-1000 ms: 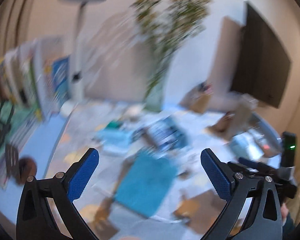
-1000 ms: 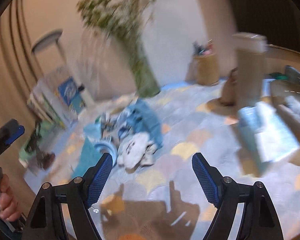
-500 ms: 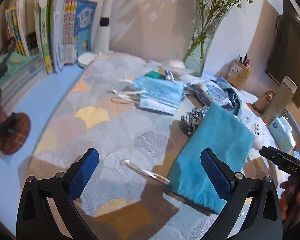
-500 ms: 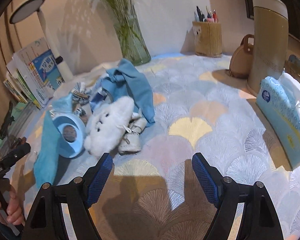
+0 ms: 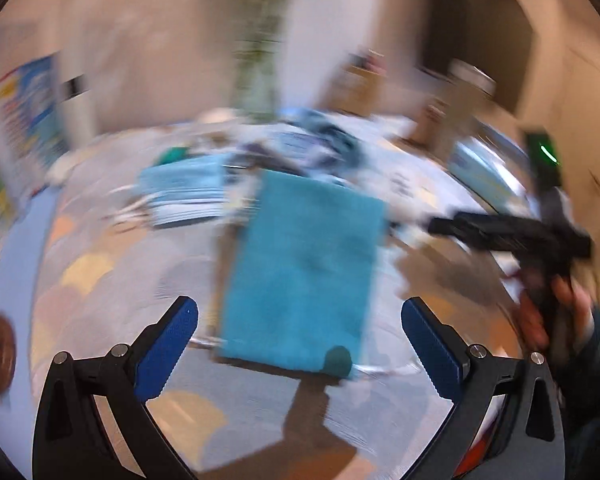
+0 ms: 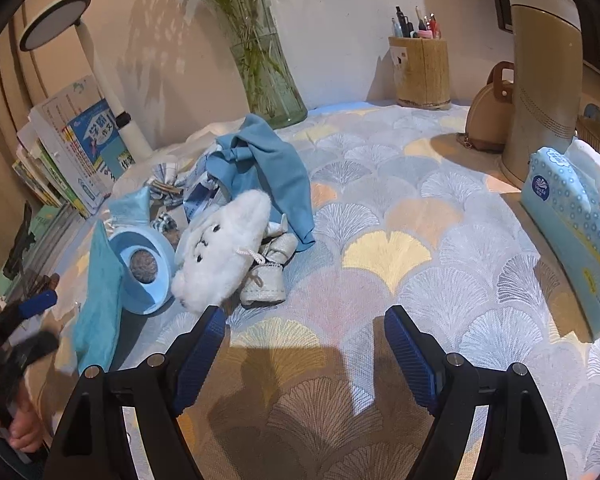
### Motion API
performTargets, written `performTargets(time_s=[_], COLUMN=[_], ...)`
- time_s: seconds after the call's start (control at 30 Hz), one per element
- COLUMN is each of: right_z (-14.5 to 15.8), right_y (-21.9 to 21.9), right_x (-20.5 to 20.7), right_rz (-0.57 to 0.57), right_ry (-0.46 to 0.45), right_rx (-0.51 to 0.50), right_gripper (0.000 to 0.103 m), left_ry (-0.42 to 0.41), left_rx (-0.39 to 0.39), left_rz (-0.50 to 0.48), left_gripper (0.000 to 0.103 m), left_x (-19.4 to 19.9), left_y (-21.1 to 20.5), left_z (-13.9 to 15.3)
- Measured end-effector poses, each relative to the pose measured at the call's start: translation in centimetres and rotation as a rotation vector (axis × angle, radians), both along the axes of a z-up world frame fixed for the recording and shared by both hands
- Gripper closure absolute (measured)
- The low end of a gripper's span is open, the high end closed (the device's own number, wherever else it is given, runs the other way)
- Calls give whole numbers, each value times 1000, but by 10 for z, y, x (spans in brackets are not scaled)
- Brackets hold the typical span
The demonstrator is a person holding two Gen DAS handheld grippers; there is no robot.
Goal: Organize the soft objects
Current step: 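Return to the desk and grasp the teal towel with the left gripper, then grasp the white plush bunny with the right gripper while the left holds the towel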
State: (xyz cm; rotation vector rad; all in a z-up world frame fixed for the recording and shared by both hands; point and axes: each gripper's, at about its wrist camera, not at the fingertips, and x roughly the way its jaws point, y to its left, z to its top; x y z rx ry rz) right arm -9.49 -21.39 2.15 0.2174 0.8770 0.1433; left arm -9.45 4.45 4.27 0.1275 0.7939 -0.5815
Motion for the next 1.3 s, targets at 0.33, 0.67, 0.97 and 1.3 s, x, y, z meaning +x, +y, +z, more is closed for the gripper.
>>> performTargets(time_s=[0.33,0.67,0.97,1.3], right_z=[-4,-4,41,21], right_y=[3,6,12,39], right_x=[4,4,-1,49], right_rz=[8,20,47,111], right_ry=[35,30,-151,-67], right_rx=[-17,-39,-40,5], right_gripper=[22,22,8,64], left_ry=[95,79,97,25], left_rx=[225,-90,-198,-95], left_rz=[65,119,373,355], left_gripper=[14,76,76,76], left_x=[36,35,62,58], left_y=[-33,15,55,41], left_z=[-32,-11,-26,-25])
